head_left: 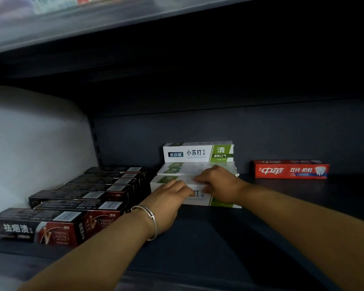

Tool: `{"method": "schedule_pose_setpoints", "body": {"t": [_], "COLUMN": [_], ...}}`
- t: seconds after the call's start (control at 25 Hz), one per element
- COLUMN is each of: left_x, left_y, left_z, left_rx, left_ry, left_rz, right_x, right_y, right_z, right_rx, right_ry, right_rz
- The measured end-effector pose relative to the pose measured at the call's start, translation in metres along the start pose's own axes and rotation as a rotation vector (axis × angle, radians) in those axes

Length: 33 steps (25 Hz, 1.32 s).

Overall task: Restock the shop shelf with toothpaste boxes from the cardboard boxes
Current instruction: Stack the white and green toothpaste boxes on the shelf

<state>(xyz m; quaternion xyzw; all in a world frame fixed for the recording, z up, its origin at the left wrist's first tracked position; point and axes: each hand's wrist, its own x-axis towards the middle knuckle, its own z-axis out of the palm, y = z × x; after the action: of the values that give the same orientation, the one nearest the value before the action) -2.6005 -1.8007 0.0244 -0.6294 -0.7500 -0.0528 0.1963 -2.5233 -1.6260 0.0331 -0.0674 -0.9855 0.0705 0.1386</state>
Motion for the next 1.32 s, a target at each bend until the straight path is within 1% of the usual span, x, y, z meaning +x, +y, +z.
{"method": "schedule_pose_setpoints", "body": {"t": [0.08,0.2,0.48,0.6,0.76,0.92,1.0,1.12,1.24,1.32], "left_x": [0.002,0.006,0.01,0.009,0.01,0.005,-0.003,-0.024,-0.061,-0.096], "left_y": [-0.001,-0.002,-0.001,-0.002,-0.002,0.004,0.008,0.022,0.045,0.067], "left_z": [0.005,0.008,0.01,0.01,0.009,0.001,-0.006,-0.023,-0.04,-0.049], "left_rx": [-0.019,-0.029,-0.065,-0.092,-0.124,-0.183,-0.222,-0.262,-0.25,-0.23], "left_ry": [-0.078,-0.096,-0.114,-0.111,-0.119,-0.079,-0.026,0.053,0.111,0.128], "left_rz": [-0.037,-0.059,-0.104,-0.109,-0.134,-0.175,-0.183,-0.209,-0.228,-0.237], "right_x": [-0.001,-0.001,0.002,0.003,0.003,-0.003,-0.011,-0.035,-0.079,-0.116], "right_y": [0.001,-0.003,-0.011,-0.011,-0.013,-0.02,-0.033,-0.06,-0.096,-0.122], "right_z": [0.007,0.008,0.01,0.01,0.011,0.004,-0.005,-0.014,-0.013,-0.011], "right_rx": [-0.091,-0.193,-0.086,-0.031,-0.031,-0.073,-0.107,-0.055,0.003,-0.035], "right_ry": [0.054,0.112,0.101,0.123,0.131,0.102,0.064,0.105,0.18,0.221], "right_rz": [-0.004,-0.014,0.088,0.127,0.15,0.183,0.2,0.186,0.155,0.091]}}
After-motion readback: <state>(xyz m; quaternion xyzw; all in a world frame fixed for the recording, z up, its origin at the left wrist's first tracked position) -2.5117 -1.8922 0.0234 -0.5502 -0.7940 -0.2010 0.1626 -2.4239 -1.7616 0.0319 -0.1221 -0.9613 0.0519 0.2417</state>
